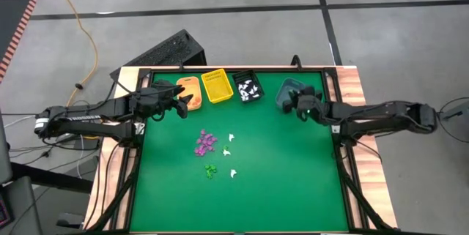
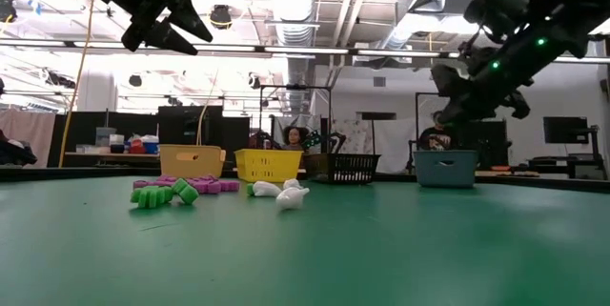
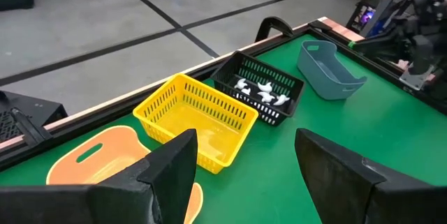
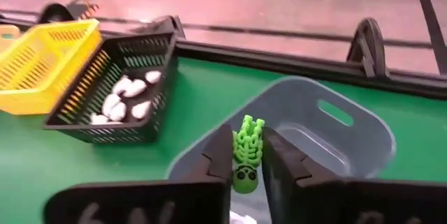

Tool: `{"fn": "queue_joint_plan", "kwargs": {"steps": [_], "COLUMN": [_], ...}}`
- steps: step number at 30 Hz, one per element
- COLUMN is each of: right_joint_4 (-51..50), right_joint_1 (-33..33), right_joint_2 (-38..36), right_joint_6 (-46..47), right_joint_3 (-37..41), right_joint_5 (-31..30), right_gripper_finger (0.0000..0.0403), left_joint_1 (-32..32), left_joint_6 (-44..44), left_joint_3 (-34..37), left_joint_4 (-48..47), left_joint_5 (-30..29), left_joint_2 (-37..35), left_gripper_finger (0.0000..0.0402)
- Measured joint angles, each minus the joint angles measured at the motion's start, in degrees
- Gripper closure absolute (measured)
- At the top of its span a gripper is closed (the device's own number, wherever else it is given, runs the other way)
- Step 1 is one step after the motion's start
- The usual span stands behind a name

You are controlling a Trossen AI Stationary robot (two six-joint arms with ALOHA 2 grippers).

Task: Sort Halloween decoration
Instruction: Put the green skeleton toy into the blue bin, then put the white ghost toy into the black bin

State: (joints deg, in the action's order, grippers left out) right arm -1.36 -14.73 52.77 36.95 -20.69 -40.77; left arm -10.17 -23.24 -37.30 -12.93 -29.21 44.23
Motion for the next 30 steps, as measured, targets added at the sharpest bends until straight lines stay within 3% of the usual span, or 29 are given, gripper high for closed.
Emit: {"fn": "queue_joint_plan", "kwargs": {"steps": [9,13,20,30], "right_joint_4": [-1.45,-0.06,14.68,35.25], "right_joint_1": [-6.54,-6.77,-2.03,9.07], "right_joint_2": [0.25,0.25,1.92,17.95], "right_joint_6": [-0.13,-0.5,-11.51,-18.6], "right_joint_3": [0.0,0.0,0.0,-1.74], "right_joint_5": [7.0,9.45,21.3,23.14], "right_gripper_finger": [0.0224,0.0192,0.0185,0.0193], "left_joint_1": [0.0,0.0,0.0,0.02], "left_joint_6": [-0.08,-0.15,-0.15,-0.15], "left_joint_3": [0.0,0.0,0.0,0.0], "left_joint_4": [0.0,0.0,0.0,0.0], "left_joint_5": [0.02,0.02,0.03,0.4], "left_joint_2": [0.0,0.02,0.0,0.0], "left_gripper_finger": [0.017,0.017,0.017,0.017]}}
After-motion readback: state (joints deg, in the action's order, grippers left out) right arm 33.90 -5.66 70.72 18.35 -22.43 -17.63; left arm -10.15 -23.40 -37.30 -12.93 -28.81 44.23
